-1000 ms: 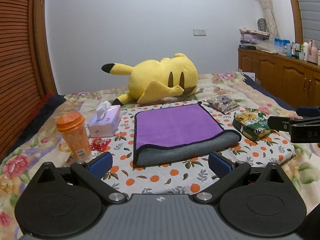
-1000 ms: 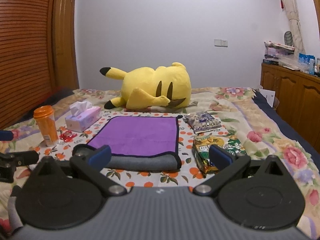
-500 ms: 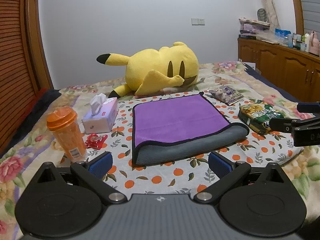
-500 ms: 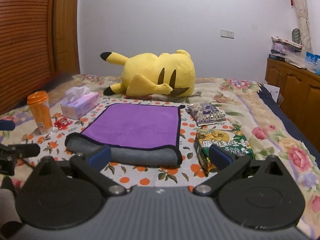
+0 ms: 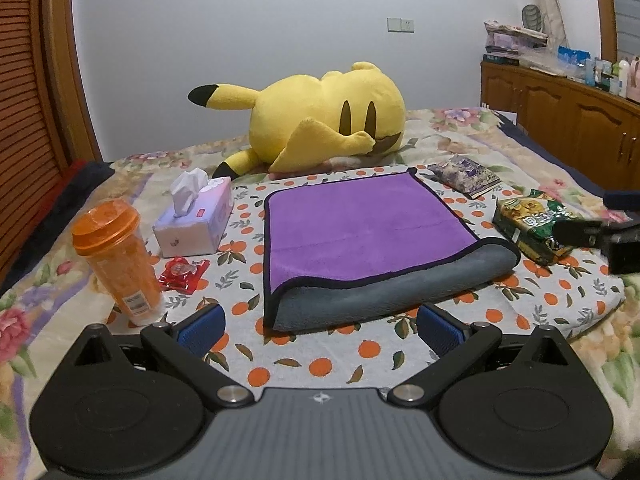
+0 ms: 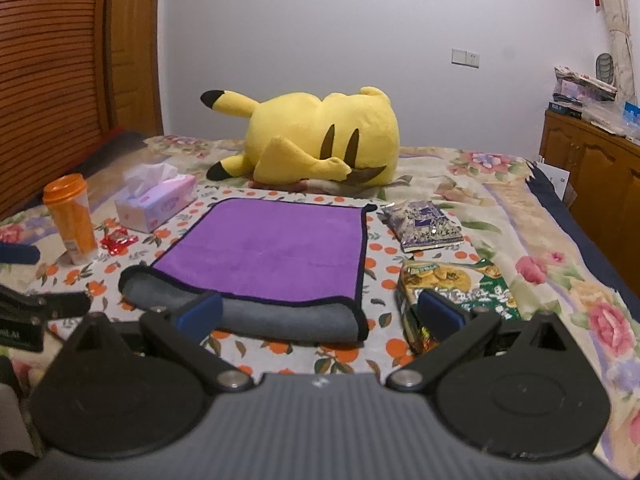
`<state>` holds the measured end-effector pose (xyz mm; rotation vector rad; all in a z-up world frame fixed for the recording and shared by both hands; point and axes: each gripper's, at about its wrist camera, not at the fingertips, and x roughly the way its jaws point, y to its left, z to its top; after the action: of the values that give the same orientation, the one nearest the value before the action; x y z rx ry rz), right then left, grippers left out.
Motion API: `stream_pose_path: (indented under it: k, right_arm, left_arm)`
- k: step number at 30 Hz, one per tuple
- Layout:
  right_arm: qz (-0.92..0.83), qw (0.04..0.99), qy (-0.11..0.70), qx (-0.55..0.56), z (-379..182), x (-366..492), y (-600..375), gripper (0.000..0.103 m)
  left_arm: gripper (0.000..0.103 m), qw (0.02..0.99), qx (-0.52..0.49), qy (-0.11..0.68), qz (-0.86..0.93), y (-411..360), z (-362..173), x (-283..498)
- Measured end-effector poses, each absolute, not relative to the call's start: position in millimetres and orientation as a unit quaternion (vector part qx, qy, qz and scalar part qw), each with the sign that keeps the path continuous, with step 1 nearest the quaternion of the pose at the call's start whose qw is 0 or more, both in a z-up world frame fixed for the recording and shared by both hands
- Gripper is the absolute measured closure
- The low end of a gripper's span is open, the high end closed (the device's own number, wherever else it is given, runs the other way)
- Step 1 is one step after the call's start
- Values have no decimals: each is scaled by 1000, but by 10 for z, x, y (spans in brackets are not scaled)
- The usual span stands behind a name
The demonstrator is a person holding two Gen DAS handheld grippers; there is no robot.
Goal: Fold towel
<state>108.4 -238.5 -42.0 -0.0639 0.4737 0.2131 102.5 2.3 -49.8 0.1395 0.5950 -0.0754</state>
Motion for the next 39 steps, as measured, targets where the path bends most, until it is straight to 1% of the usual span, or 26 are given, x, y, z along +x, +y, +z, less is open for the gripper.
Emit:
stream_pose_path:
  k: [11,26,31,32,33,35,36,39]
  right_arm:
    - [110,960,250,-56,-426,1431,-2326,0]
    - [133,945,289,-72,-727,1870,-2291,0]
    - [143,940,301,-75,-831,1990,-2289,1]
    - [144,939,304,-74,-847,2011,-2294,4]
    - [145,937,308,-74,-865,2030,-2292,10]
    - [150,934,317,-73,-905,2069,-2286,14]
    - [150,932,321,-73,-925,2085,-2290,14]
    - [151,929,329,-73,-976,2130,-2302,14]
  left_arm:
    - [0,949,54,308,-36,167,-609,1341]
    - [2,936,29,349,-44,375,-807,1851]
    - [7,931,23,361,-47,413,-886,2003]
    - [8,930,21,363,-49,424,-901,2030]
    - [10,929,19,365,-49,434,-915,2060]
    - [17,928,17,369,-52,447,-942,2110]
    - [19,927,15,371,-53,453,-954,2133]
    - [21,925,12,375,-54,470,-987,2186]
